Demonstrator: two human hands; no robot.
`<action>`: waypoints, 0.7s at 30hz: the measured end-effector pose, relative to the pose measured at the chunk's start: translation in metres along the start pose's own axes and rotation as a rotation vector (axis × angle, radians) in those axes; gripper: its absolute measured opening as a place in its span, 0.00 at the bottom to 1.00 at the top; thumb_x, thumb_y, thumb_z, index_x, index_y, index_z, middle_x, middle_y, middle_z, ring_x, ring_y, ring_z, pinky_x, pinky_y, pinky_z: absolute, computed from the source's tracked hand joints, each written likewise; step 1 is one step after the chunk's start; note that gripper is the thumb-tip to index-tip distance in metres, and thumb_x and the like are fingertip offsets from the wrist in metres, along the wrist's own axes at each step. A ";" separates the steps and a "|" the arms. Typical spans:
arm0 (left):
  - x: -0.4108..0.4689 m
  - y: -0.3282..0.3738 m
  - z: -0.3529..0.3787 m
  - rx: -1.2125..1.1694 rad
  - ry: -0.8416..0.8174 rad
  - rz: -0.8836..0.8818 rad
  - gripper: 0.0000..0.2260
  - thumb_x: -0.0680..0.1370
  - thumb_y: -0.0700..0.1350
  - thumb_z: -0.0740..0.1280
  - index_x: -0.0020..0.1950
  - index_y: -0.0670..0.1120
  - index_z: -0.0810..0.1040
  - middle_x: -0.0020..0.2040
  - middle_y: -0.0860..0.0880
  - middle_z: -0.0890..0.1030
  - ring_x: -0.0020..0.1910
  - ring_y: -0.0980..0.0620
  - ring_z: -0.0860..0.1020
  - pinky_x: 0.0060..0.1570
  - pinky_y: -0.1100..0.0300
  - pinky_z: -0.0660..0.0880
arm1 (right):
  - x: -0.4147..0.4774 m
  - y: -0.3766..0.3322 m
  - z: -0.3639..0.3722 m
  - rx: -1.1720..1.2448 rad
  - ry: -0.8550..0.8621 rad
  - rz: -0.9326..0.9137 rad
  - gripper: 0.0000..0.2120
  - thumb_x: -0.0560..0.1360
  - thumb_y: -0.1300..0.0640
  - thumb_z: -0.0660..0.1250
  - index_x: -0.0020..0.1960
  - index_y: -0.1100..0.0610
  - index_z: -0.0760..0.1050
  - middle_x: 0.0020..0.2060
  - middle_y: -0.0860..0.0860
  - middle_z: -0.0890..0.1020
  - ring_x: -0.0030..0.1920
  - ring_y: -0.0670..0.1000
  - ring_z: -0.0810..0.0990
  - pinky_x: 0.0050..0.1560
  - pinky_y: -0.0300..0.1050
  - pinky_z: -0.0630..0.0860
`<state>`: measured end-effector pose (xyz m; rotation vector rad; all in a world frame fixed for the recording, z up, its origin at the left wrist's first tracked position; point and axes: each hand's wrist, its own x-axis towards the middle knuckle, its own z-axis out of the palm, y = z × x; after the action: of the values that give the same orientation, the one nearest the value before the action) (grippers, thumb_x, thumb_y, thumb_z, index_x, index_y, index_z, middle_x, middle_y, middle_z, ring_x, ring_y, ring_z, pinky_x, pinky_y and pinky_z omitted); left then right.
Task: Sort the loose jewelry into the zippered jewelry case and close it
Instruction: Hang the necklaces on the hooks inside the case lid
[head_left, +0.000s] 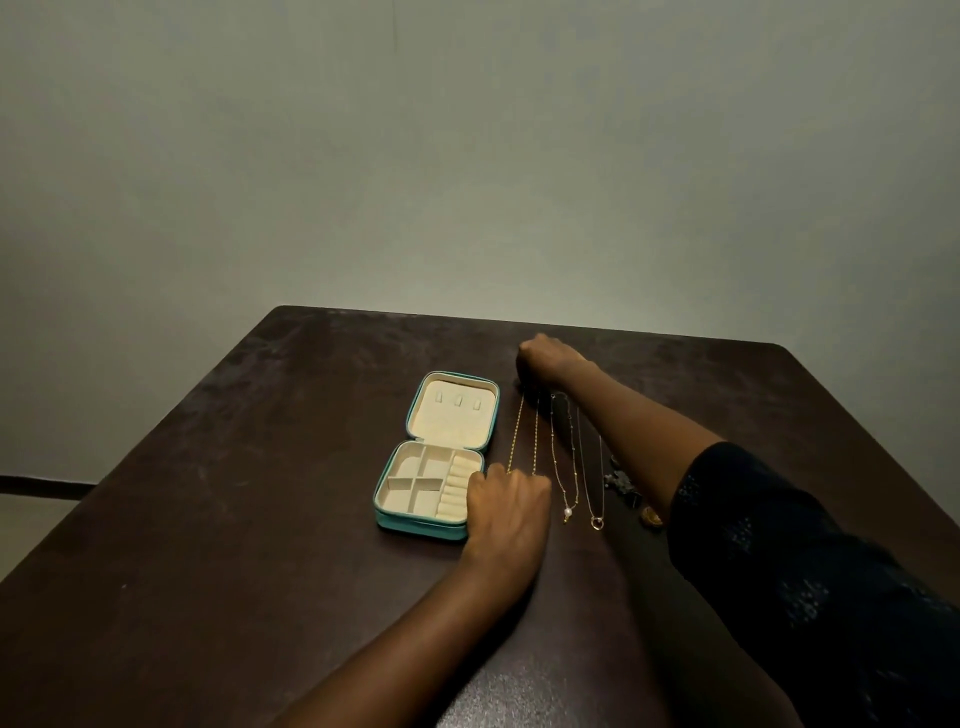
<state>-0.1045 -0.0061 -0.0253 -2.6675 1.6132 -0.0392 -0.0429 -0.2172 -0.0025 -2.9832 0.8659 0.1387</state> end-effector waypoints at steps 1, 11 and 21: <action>0.000 0.000 -0.001 -0.008 0.003 -0.001 0.12 0.80 0.40 0.58 0.61 0.43 0.75 0.57 0.42 0.78 0.60 0.43 0.72 0.54 0.51 0.69 | -0.002 -0.001 0.001 -0.003 -0.001 0.002 0.12 0.75 0.60 0.65 0.56 0.64 0.77 0.55 0.63 0.77 0.53 0.63 0.79 0.52 0.53 0.76; 0.009 -0.083 -0.029 -0.399 0.195 -0.268 0.11 0.75 0.41 0.63 0.53 0.48 0.81 0.53 0.43 0.81 0.54 0.41 0.78 0.49 0.53 0.74 | -0.032 -0.017 0.017 0.160 0.385 0.138 0.13 0.74 0.70 0.59 0.55 0.64 0.77 0.52 0.61 0.80 0.54 0.63 0.79 0.50 0.55 0.78; 0.015 -0.130 -0.018 -0.483 -0.229 -0.448 0.16 0.65 0.41 0.75 0.52 0.44 0.83 0.53 0.44 0.81 0.50 0.48 0.80 0.45 0.59 0.77 | -0.101 -0.087 0.030 0.560 0.390 -0.146 0.09 0.72 0.59 0.70 0.50 0.62 0.82 0.47 0.58 0.82 0.47 0.56 0.80 0.42 0.39 0.69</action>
<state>0.0173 0.0407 -0.0033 -3.1771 1.0337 0.7029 -0.0838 -0.0879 -0.0227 -2.5481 0.5734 -0.6035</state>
